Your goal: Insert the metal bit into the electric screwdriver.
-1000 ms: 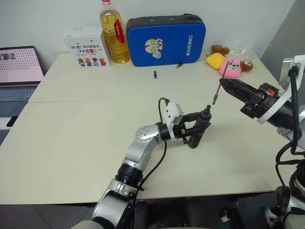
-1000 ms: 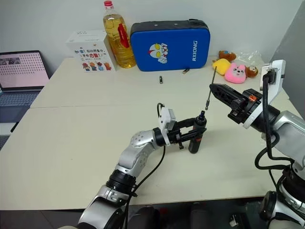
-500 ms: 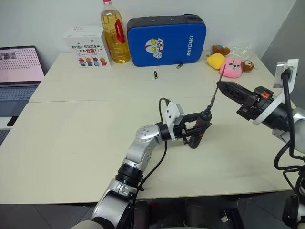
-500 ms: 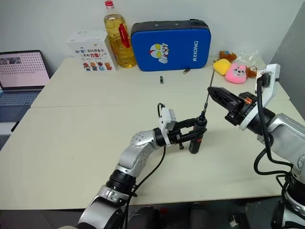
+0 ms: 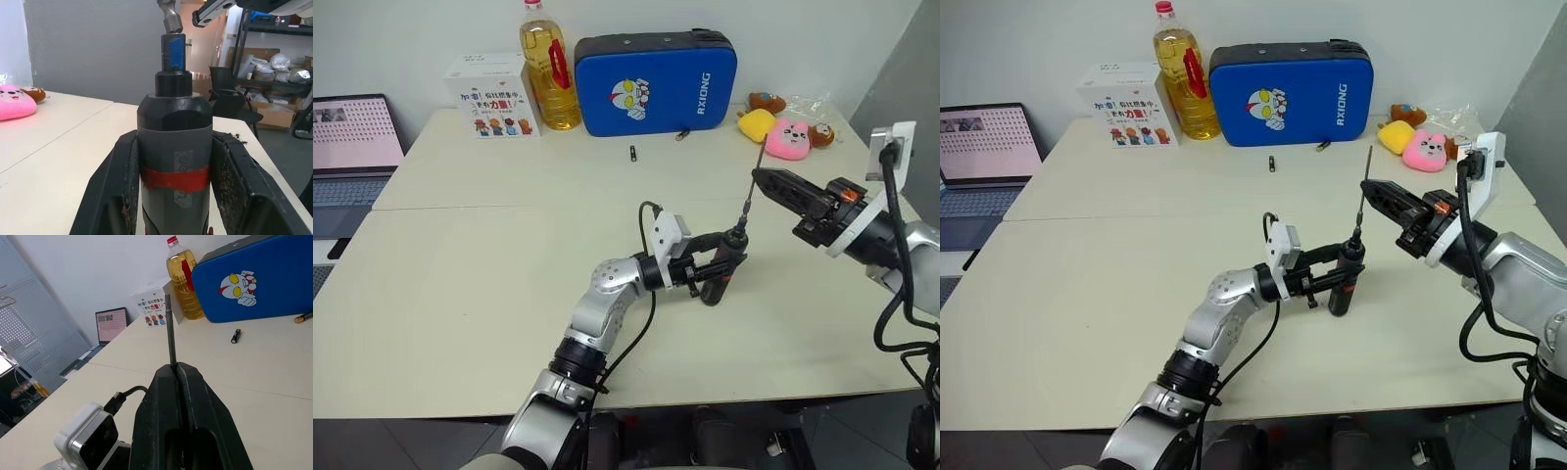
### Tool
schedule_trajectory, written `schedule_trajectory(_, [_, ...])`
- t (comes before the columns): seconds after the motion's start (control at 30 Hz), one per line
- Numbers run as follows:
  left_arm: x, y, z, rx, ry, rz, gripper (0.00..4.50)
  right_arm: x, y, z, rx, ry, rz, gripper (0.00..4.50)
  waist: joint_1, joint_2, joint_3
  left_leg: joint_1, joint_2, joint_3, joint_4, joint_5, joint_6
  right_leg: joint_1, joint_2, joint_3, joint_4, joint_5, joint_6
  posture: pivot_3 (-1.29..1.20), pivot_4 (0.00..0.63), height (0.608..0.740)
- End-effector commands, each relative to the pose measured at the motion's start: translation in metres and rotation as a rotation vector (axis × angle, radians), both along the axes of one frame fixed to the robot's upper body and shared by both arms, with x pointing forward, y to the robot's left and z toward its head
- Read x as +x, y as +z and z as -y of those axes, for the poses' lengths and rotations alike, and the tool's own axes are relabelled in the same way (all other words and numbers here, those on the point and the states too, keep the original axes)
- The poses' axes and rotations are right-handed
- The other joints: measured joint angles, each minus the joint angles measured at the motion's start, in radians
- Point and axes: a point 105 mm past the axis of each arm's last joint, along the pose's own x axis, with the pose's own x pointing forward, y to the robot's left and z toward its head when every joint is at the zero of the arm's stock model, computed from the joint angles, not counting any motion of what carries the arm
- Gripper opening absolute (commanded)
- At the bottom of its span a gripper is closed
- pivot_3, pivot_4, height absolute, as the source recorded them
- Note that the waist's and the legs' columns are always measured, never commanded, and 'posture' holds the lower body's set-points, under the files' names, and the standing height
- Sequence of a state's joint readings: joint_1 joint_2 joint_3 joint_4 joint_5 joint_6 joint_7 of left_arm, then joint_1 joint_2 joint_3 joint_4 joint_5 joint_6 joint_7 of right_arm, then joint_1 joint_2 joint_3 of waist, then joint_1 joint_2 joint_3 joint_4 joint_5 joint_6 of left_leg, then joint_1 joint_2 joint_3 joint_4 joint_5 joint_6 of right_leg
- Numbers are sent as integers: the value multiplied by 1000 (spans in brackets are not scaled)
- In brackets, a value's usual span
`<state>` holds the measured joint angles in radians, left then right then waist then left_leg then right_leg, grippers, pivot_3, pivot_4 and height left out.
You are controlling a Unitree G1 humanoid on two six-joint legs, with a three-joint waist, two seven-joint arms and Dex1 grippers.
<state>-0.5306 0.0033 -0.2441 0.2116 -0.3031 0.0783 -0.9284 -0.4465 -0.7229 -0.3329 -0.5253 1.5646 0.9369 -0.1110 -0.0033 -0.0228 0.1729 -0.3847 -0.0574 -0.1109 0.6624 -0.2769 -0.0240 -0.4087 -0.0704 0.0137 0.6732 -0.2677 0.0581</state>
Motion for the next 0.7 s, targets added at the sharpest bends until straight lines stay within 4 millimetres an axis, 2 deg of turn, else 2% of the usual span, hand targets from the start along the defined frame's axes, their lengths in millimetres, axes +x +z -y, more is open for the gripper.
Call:
schedule_trajectory(0.03, [-8,15,3,-30,-23,61,1689,-8,13,-6,11,25,56,26,0,0,0,0,0,0,0,0,0,0,0,0,0,0,0,0,150,740])
schedule_trajectory(0.2, [-7,15,3,-31,-20,59,1689,-10,11,-7,5,27,47,26,0,0,0,0,0,0,0,0,0,0,0,0,0,0,0,0,150,740])
schedule_trajectory(0.7, [-4,15,2,-30,-15,53,1689,-9,15,17,33,-19,45,26,1,-1,0,0,0,0,0,0,0,1,0,0,-1,0,0,0,150,740])
